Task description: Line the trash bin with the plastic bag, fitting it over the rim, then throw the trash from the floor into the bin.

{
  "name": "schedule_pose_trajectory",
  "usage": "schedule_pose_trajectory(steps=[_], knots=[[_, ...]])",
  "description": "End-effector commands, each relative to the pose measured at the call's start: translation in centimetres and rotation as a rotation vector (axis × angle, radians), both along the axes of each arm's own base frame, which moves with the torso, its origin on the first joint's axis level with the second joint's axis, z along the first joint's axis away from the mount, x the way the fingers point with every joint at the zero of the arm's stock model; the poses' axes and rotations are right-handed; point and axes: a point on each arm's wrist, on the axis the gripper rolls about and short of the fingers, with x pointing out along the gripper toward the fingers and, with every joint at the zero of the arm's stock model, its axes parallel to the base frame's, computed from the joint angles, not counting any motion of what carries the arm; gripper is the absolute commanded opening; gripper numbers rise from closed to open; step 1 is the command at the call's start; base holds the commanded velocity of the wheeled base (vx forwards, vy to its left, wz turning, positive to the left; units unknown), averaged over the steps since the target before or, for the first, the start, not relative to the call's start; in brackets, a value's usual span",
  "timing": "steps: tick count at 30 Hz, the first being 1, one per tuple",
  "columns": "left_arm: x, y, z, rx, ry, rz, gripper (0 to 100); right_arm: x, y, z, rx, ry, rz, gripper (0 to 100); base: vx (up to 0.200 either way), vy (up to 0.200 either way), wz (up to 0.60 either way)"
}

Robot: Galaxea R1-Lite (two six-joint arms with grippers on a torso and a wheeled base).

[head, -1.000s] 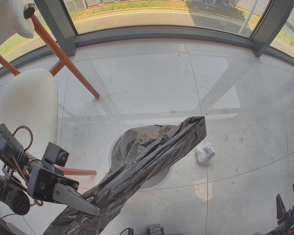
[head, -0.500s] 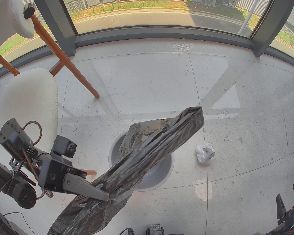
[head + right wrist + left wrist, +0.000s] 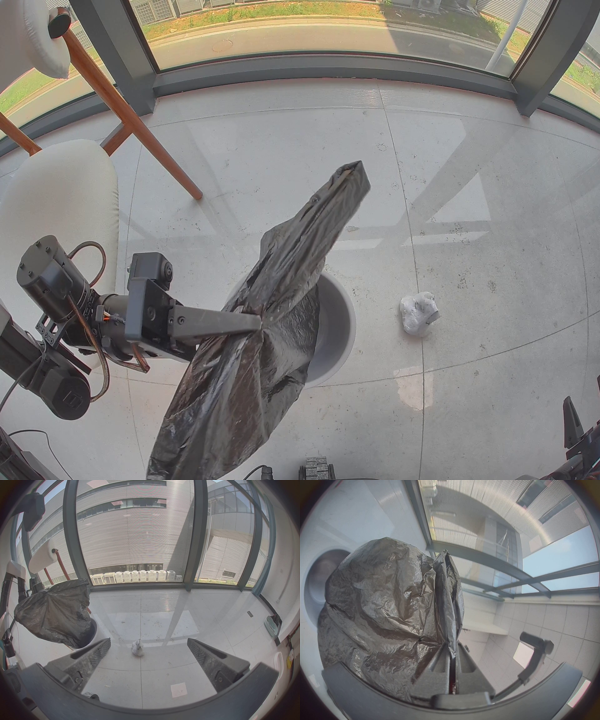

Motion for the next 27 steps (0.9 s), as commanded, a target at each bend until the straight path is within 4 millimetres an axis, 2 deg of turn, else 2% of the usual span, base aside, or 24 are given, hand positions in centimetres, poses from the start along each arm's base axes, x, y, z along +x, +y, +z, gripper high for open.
schedule_pose_trajectory(steps=[1,6,11,15,21,27], knots=[[-0.3,-0.8,-0.4,-0.016,0.025,0.050,0,0.0,0.0,-0.5,-0.001,0.006,0.001,100,0.000,0.000,0.00],[-0.3,-1.7,-1.8,-0.030,0.078,0.221,0,0.0,0.0,-0.5,0.004,0.006,0.000,100,0.000,0.000,0.00],[-0.3,-3.6,-3.4,-0.002,0.011,0.381,0,0.0,0.0,-0.5,0.006,0.006,0.000,100,0.000,0.000,0.00],[-0.8,-4.8,-3.7,0.013,-0.044,0.465,0,0.0,0.0,-0.5,0.006,0.006,0.000,100,0.000,0.000,0.00],[-0.8,-5.0,-3.6,0.024,-0.061,0.535,0,0.1,0.0,-0.5,0.006,0.008,-0.002,100,0.000,0.000,0.00],[0.1,-5.4,-4.4,0.188,-0.111,0.643,0,0.1,0.0,-0.5,0.006,0.008,-0.002,100,0.000,0.000,0.00]])
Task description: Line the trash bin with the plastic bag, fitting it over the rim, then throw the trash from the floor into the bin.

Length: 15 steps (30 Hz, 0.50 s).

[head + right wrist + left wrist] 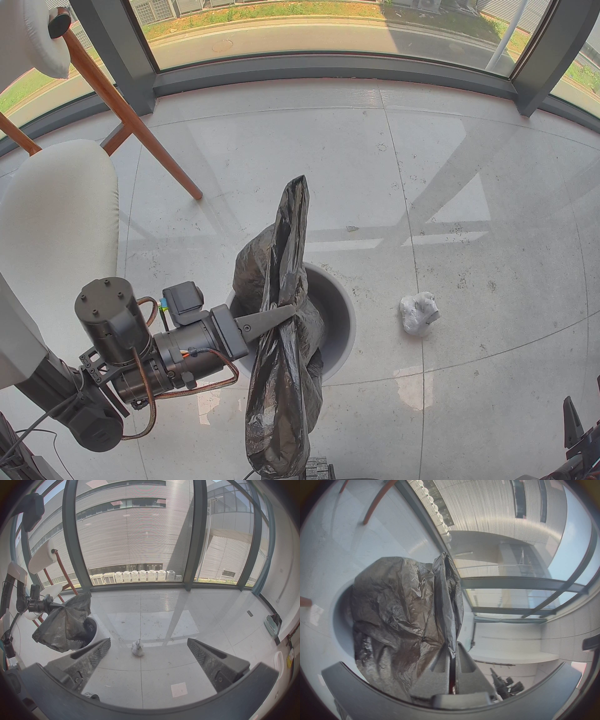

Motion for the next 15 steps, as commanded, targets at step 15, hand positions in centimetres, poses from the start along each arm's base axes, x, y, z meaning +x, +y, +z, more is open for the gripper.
schedule_pose_trajectory(steps=[15], knots=[[1.4,-1.1,6.3,0.269,0.068,0.043,0,0.1,0.0,-0.5,0.000,0.006,0.000,100,0.000,0.000,0.00]])
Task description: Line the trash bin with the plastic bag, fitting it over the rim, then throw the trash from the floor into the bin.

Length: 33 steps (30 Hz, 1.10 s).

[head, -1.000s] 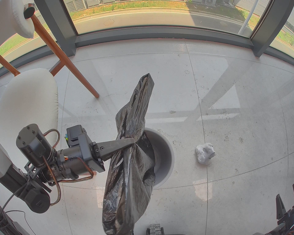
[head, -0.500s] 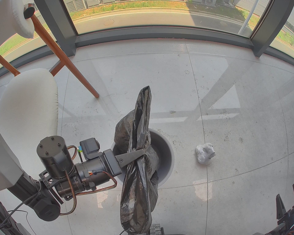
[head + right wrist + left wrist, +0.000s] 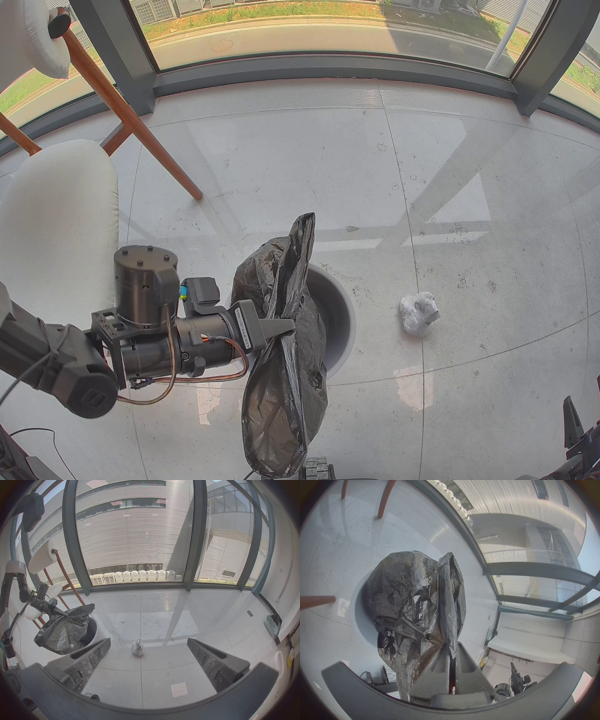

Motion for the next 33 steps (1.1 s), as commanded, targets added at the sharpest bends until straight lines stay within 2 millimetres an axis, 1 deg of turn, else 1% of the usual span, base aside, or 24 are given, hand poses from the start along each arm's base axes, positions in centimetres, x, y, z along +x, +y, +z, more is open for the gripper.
schedule_pose_trajectory(steps=[1,5,9,12,15,16,19,20,21,22,23,24,25,26,27,28,29,31,32,33], knots=[[0.0,-0.1,5.4,0.047,-0.132,-0.040,0,0.1,0.0,-0.5,0.000,0.006,0.000,100,0.000,0.000,0.00],[0.3,-0.3,5.5,0.147,-0.192,-0.086,0,0.1,0.0,-0.5,0.001,0.008,-0.003,100,0.000,0.000,0.00],[0.5,-0.6,5.9,0.208,-0.248,-0.123,0,0.0,0.0,-0.5,-0.003,0.008,-0.018,100,0.000,0.000,0.00],[0.0,-1.3,6.0,0.266,-0.277,-0.179,0,0.0,0.0,-0.5,-0.002,0.009,-0.020,100,0.000,0.000,0.00],[-0.1,-1.4,5.8,0.325,-0.318,-0.203,0,0.1,0.0,-0.5,-0.003,0.011,-0.015,100,0.000,0.000,0.00],[-0.2,-2.0,5.7,0.357,-0.355,-0.228,0,0.0,0.0,-0.5,-0.015,0.010,-0.003,100,0.000,0.000,0.00],[-0.1,-2.5,6.0,0.368,-0.378,-0.227,0,0.0,0.1,-0.5,-0.040,0.008,0.017,100,0.000,0.000,0.00],[-0.1,-3.0,6.5,0.370,-0.405,-0.224,0,-0.1,0.1,0.0,-0.025,-0.024,0.030,100,0.000,0.000,0.00],[-0.1,-3.0,6.5,0.370,-0.405,-0.224,0,-0.1,0.1,0.0,-0.025,-0.024,0.030,100,0.000,0.000,0.00],[-0.4,-3.5,6.7,0.383,-0.441,-0.244,0,-0.5,0.0,3.2,0.026,-0.163,0.062,100,0.000,0.000,0.00],[-0.5,-3.5,6.6,0.400,-0.459,-0.258,0,-0.2,0.0,4.3,0.024,-0.179,0.088,100,0.000,0.000,0.00],[-0.6,-3.5,6.5,0.425,-0.486,-0.275,0,0.8,-0.1,4.7,0.014,-0.145,0.125,100,0.000,0.000,0.00],[-0.6,-3.4,6.3,0.456,-0.509,-0.297,0,1.4,-0.1,4.2,0.022,-0.090,0.175,100,0.000,0.000,0.00],[-0.7,-3.4,6.2,0.481,-0.527,-0.317,0,1.6,-0.1,3.8,0.036,-0.067,0.216,100,0.000,0.000,0.00],[-0.9,-3.4,6.0,0.510,-0.539,-0.342,0,1.7,-0.1,3.8,0.072,-0.045,0.256,100,0.000,0.000,0.00],[-1.3,-3.6,5.8,0.537,-0.546,-0.376,0,1.9,0.0,4.5,0.172,-0.011,0.300,100,0.000,0.000,0.00],[-1.4,-3.6,5.8,0.547,-0.546,-0.390,0,2.1,0.0,4.8,0.228,0.023,0.318,100,0.000,0.000,0.00],[-1.6,-3.6,5.8,0.566,-0.537,-0.410,0,3.2,0.4,6.0,0.443,0.159,0.363,100,0.000,0.000,0.00],[-1.6,-3.6,5.8,0.566,-0.537,-0.410,0,3.2,0.4,6.0,0.443,0.159,0.363,100,0.000,0.000,0.00],[-2.1,-3.9,5.9,0.570,-0.536,-0.433,0,3.9,0.8,7.3,0.593,0.232,0.383,100,0.000,0.000,0.00]])
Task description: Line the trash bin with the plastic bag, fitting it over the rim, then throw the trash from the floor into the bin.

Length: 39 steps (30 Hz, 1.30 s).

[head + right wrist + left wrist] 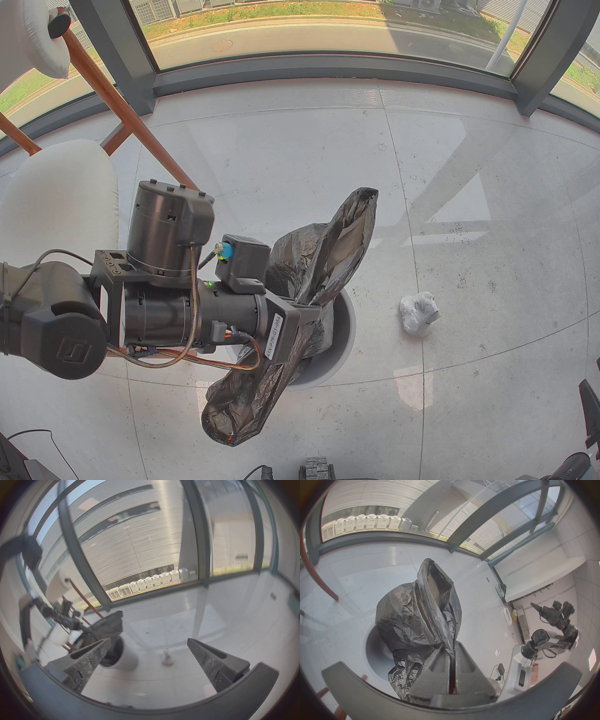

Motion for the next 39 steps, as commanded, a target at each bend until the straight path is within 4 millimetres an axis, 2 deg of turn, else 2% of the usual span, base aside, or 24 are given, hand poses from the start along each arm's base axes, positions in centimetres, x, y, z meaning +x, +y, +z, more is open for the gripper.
schedule_pose_trajectory(steps=[1,3,7,9,12,14,15,16,17,21,24,30,39], knots=[[-2.1,-1.4,-0.1,0.102,-0.021,-0.122,0,3.8,1.4,5.7,0.457,0.368,0.233,100,0.000,0.000,0.00],[-2.5,-1.4,0.1,0.108,-0.023,-0.127,0,5.0,2.3,7.2,0.508,0.486,0.279,100,0.000,0.000,0.00],[-3.0,-1.5,0.4,0.126,-0.049,-0.116,0,7.3,4.5,8.6,0.444,0.691,0.376,100,0.000,0.000,0.00],[-3.0,-1.5,0.3,0.139,-0.060,-0.121,0,8.3,5.6,8.5,0.414,0.764,0.407,100,0.000,0.000,0.00],[-3.0,-1.6,0.2,0.157,-0.088,-0.136,0,11.2,7.9,8.1,0.370,0.888,0.401,100,0.000,0.000,0.00],[-3.0,-1.6,0.2,0.162,-0.093,-0.139,0,12.2,8.6,7.9,0.359,0.916,0.390,100,0.000,0.000,0.00],[-3.0,-1.6,0.2,0.164,-0.095,-0.139,0,13.9,9.8,7.9,0.347,0.945,0.376,100,0.000,0.000,0.00],[-3.0,-1.6,0.1,0.164,-0.095,-0.139,0,14.7,10.4,8.0,0.343,0.953,0.373,100,0.000,0.000,0.00],[-2.9,-1.6,0.1,0.163,-0.096,-0.139,0,14.8,10.5,7.9,0.342,0.956,0.371,100,0.000,0.000,0.00],[-2.9,-1.6,0.2,0.170,-0.111,-0.124,0,19.3,13.7,8.9,0.337,0.965,0.362,100,0.000,0.000,0.00],[-2.9,-1.6,0.1,0.178,-0.113,-0.121,0,21.6,15.3,9.7,0.340,0.955,0.362,100,0.000,0.000,0.00],[-2.9,-1.6,0.1,0.178,-0.113,-0.121,0,24.2,17.1,9.7,0.335,0.953,0.355,100,0.000,0.000,0.00],[-2.7,-1.7,0.1,0.183,-0.118,-0.108,0,25.6,17.4,8.4,0.318,0.972,0.322,100,0.000,0.000,0.00]])
